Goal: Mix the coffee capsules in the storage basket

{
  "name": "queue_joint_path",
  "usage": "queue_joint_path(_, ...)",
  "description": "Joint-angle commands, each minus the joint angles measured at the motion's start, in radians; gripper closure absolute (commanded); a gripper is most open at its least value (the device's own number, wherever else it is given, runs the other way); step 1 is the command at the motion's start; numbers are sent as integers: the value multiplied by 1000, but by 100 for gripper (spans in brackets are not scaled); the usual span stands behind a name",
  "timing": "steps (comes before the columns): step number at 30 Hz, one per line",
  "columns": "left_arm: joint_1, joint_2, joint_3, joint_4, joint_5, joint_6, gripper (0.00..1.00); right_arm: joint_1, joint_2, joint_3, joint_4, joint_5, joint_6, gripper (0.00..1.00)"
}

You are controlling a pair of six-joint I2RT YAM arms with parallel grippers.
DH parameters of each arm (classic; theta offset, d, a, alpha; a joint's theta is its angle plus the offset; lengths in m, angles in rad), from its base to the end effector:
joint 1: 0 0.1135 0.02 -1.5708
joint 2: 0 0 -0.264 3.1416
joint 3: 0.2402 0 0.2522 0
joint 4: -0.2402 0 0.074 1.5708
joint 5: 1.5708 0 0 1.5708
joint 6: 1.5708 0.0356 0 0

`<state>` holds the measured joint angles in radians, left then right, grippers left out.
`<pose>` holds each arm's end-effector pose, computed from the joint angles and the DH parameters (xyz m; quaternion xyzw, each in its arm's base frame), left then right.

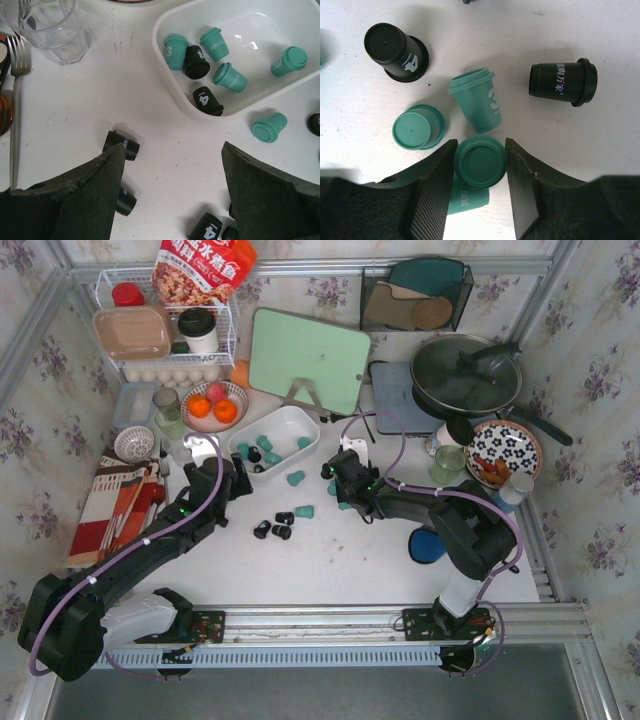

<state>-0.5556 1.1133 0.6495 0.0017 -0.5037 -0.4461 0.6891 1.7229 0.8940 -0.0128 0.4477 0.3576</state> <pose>0.2159 -0.1138 0.2475 -0.0859 0.8294 -0.0589 0.5489 0.2725 0.2046 0.1553 -0.0722 0.9115 -0.0059 0.4048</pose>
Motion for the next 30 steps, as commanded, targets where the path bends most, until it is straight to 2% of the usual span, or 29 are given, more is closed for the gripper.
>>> queue_joint_path(1, 0, -5, 9, -2, -1, -10, 20, 1, -16, 8, 13, -2, 12, 55)
queue_joint_path(11, 0, 0, 9, -1, -1, -11, 20, 1, -27, 147, 44, -18, -76, 77)
queue_joint_path(19, 0, 1, 10, -1, 1, -11, 20, 1, 110, 392, 183, -136, -157, 80)
queue_joint_path(25, 0, 2, 13, -4, -4, -11, 20, 2, 303, 562, 252, -152, -184, 68)
queue_joint_path(30, 0, 5, 13, -5, -2, -12, 20, 0, 439, 654, 296, -121, -208, 51)
